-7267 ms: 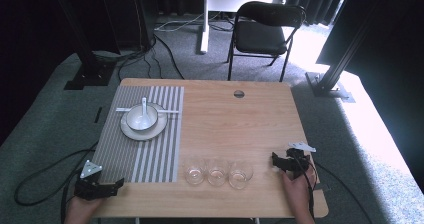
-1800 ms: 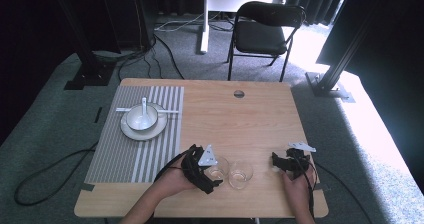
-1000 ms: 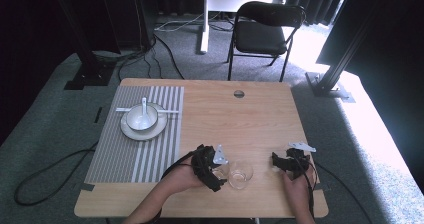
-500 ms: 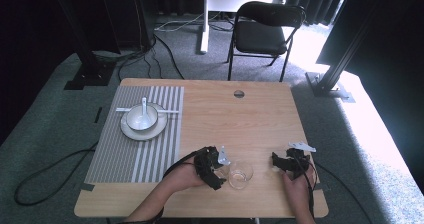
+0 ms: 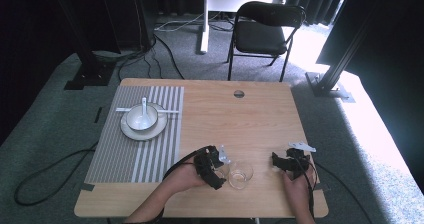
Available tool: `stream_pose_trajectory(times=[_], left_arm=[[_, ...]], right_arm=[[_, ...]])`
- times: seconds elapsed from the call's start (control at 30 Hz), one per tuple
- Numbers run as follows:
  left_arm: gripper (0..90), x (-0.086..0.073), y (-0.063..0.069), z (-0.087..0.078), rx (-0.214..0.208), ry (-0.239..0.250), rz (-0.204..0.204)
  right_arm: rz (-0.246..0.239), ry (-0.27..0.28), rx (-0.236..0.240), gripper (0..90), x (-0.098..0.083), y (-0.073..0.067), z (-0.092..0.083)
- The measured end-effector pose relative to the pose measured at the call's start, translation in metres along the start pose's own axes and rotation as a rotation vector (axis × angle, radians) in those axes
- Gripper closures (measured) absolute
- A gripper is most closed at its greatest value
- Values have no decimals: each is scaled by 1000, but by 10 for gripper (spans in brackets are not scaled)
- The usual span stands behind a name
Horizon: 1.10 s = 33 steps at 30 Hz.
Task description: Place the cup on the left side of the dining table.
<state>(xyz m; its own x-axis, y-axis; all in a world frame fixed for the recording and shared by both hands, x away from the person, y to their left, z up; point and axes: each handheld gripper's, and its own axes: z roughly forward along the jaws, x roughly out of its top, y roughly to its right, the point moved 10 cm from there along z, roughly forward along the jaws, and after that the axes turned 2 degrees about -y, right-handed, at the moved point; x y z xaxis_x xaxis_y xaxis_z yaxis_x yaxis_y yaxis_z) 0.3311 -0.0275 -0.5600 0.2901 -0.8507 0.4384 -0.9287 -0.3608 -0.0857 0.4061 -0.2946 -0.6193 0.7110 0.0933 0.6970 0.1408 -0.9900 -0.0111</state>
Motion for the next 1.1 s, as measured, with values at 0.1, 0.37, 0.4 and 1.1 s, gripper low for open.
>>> stream_pose_trajectory(times=[0.1, 0.37, 0.4, 1.1], left_arm=[[184, 0, 0, 0, -7, 2, -5], [184, 5, -3, -5, -5, 36, -22], [184, 6, -4, -7, 1, 37, -27], [184, 29, -31, -25, 41, 83, -58]], right_arm=[[0, 0, 0, 122, 0, 0, 0], [0, 0, 0, 122, 0, 0, 0], [0, 0, 0, 122, 0, 0, 0], [1, 0, 0, 122, 0, 0, 0]])
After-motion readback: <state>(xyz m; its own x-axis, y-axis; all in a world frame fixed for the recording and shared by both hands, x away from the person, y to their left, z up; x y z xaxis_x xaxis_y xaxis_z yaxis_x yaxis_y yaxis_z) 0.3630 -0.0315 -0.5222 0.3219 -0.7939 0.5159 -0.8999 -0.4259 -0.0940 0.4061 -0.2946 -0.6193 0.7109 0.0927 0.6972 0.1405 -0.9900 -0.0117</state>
